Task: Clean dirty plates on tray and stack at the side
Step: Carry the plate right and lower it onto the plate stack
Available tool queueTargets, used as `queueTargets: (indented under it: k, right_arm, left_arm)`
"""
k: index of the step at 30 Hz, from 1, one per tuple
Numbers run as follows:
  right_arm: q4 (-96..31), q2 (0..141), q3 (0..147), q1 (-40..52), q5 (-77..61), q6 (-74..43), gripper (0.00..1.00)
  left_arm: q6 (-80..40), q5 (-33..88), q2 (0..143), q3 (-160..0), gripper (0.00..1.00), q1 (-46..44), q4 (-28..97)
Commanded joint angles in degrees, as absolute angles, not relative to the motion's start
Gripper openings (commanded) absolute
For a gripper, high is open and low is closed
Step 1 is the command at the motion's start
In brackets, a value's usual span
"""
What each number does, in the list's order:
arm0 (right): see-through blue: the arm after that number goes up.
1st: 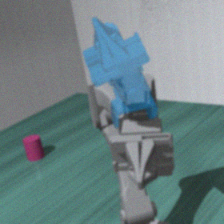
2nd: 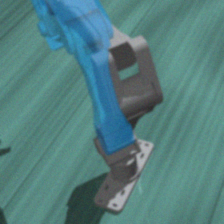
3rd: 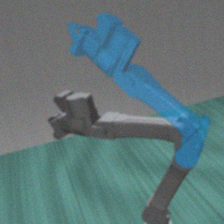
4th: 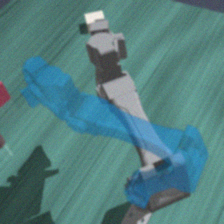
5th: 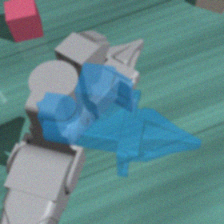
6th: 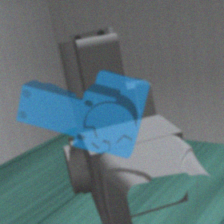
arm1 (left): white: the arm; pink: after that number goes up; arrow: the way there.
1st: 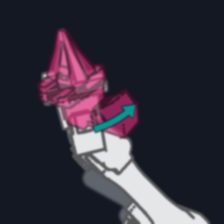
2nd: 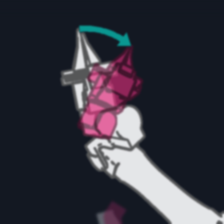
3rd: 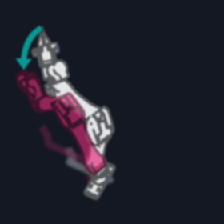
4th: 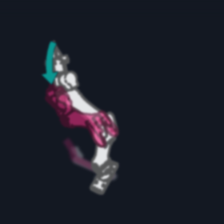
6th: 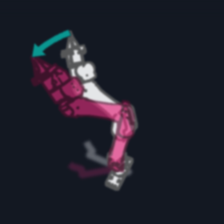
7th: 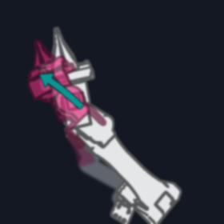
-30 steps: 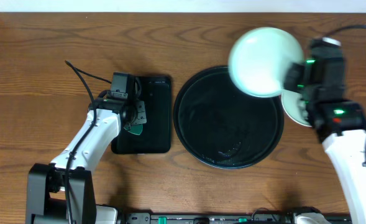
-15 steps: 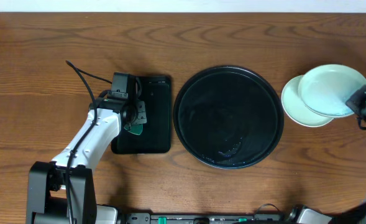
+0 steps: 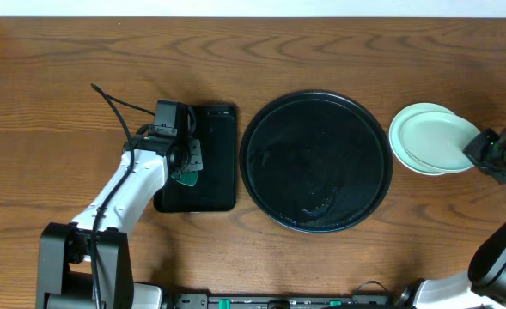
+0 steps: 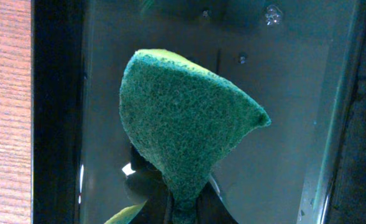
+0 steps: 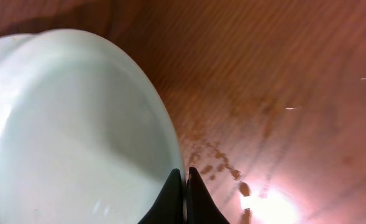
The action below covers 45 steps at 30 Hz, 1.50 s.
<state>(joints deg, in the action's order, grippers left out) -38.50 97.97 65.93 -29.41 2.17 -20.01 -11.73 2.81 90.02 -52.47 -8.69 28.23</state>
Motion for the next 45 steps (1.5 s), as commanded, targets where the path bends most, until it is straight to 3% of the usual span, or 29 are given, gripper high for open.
queueTargets:
  k: [1,5,6,9,11,13,15,23,27,32,33,35,36,37,38,39,41,43,45]
  right_arm:
    - [-37.82,100.12,66.26,-29.52,0.75,-20.75,0.01]
    - [-37.26,101.43,66.26,-29.54,0.54,-20.75,0.03]
    - [-37.26,101.51,66.26,-29.52,0.54,-20.75,0.12]
    - [-37.26,101.51,66.26,-29.54,0.47,-20.75,0.51]
    - [-37.26,101.51,66.26,-29.52,-0.47,-20.71,0.66]
    - [-37.26,101.51,66.26,-29.52,-2.37,-20.62,0.73]
    - [-37.28,101.51,66.26,-29.52,-4.58,-20.01,0.78]
    - [-37.76,101.51,66.28,-28.36,-7.38,-17.8,0.83]
    - [-37.21,101.47,66.7,-27.7,-7.44,-16.62,0.87]
    - [-36.18,101.47,66.81,-27.68,-8.47,-15.49,0.92]
    - [-36.14,101.47,66.81,-27.7,-8.49,-15.35,0.92]
    - [-36.23,101.47,66.81,-27.7,-8.47,-15.35,0.78]
    - [-36.29,101.47,66.81,-27.7,-8.47,-15.35,0.6]
    - [-36.4,101.47,66.81,-27.7,-8.47,-15.35,0.28]
    - [-36.42,101.47,66.81,-27.7,-8.45,-15.35,0.09]
    - [-36.42,101.47,66.81,-27.7,-8.45,-15.35,0.01]
    - [-36.25,101.49,66.81,-27.7,-8.43,-15.35,0.04]
    - [-35.9,101.49,66.78,-27.7,-8.43,-15.35,0.17]
    - [-35.53,101.49,66.78,-27.7,-8.43,-15.35,0.21]
  left_arm:
    - [-11.0,2.52,90.56,-51.81,0.09,-8.6,28.18]
    - [-11.0,2.52,90.56,-51.81,0.09,-8.6,28.18]
    - [-11.0,2.52,90.56,-51.81,0.09,-8.6,28.18]
    - [-11.0,2.52,90.56,-51.81,0.09,-8.6,28.18]
    - [-11.0,2.52,90.56,-51.81,0.09,-8.6,28.16]
    - [-11.0,2.52,90.56,-51.81,0.09,-8.6,28.18]
    - [-11.0,2.52,90.56,-51.81,0.17,-8.6,28.18]
    - [-11.0,2.52,90.56,-51.81,0.17,-8.6,28.16]
    - [-11.0,2.52,90.56,-51.81,0.35,-8.6,28.16]
    - [-11.0,2.52,90.56,-51.81,0.46,-8.6,28.16]
    - [-11.0,2.52,90.56,-51.81,0.47,-8.6,28.16]
    - [-11.0,2.52,90.56,-51.81,0.47,-8.6,28.16]
    - [-11.0,2.52,90.56,-51.81,0.47,-8.6,28.16]
    - [-11.0,2.52,90.56,-51.81,0.48,-8.6,28.16]
    - [-11.0,2.52,90.56,-51.81,0.48,-8.6,28.16]
    - [-11.0,2.52,90.56,-51.81,0.48,-8.6,28.16]
    - [-11.0,2.52,90.56,-51.81,0.48,-8.6,28.16]
    - [-11.0,2.52,90.56,-51.81,0.48,-8.6,28.16]
    - [-11.0,2.52,90.56,-51.81,0.49,-8.6,28.16]
